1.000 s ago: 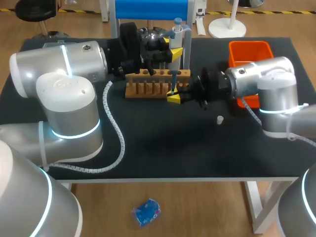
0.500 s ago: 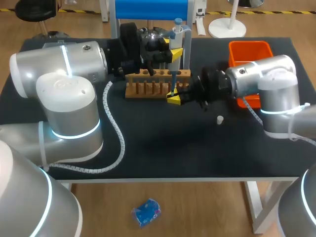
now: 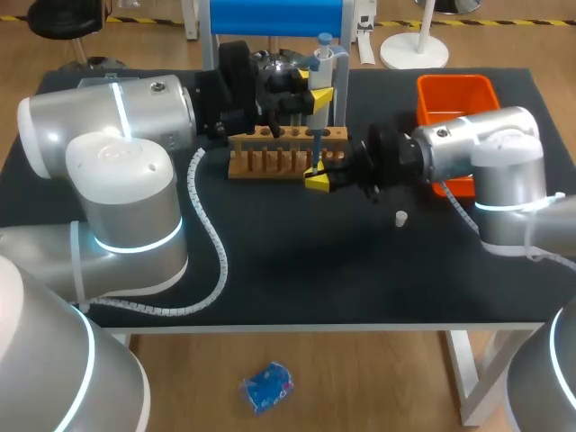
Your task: Invert the test tube, pick up the pipette, mount the tip to pipette, aspirate from beaker and dispense into the tube, eject the tip, return the pipette, and cap with the stopper.
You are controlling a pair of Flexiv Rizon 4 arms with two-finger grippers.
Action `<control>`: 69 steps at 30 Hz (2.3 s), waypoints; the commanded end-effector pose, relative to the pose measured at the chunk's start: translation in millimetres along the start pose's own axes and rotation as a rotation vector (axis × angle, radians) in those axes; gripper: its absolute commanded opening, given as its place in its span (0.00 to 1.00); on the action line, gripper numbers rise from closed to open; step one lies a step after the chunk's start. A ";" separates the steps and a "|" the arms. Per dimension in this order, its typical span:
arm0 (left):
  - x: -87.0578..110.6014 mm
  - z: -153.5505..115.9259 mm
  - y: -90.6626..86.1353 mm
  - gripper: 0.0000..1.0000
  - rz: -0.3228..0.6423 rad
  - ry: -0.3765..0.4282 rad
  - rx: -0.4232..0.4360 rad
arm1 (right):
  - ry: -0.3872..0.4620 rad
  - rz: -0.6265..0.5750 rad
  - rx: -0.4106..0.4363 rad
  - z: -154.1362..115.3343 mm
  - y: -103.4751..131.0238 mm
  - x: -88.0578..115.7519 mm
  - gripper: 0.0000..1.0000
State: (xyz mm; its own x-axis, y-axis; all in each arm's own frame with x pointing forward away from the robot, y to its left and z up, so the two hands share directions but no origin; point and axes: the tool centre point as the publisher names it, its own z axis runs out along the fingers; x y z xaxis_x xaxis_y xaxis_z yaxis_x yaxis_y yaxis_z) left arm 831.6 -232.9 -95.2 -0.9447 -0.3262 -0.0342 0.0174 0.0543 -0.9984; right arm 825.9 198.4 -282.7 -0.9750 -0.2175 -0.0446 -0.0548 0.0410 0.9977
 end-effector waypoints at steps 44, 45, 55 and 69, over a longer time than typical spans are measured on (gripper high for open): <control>0.1 1.3 3.0 0.00 0.002 -0.004 0.006 | -0.001 -0.067 -0.011 -1.6 19.2 -3.0 0.00; 0.1 1.3 3.0 0.00 0.002 -0.004 0.006 | -0.001 -0.066 -0.010 -1.5 19.3 -2.9 0.00; 0.1 1.3 3.0 0.00 0.002 -0.004 0.006 | -0.026 -0.032 -0.020 -3.3 22.9 -2.2 0.00; 0.1 1.3 3.0 0.00 0.002 -0.004 0.006 | -0.047 -0.018 -0.024 -1.8 31.0 -0.9 0.00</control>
State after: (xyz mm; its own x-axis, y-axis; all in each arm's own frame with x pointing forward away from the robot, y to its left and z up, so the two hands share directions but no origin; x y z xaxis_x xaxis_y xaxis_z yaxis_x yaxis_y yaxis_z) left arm 831.9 -233.2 -87.6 -0.9445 -0.3265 -0.0370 0.0224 0.0481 -0.9986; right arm 829.3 198.5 -264.6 -0.9813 -0.1820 -0.0621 -0.0655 0.0125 0.9978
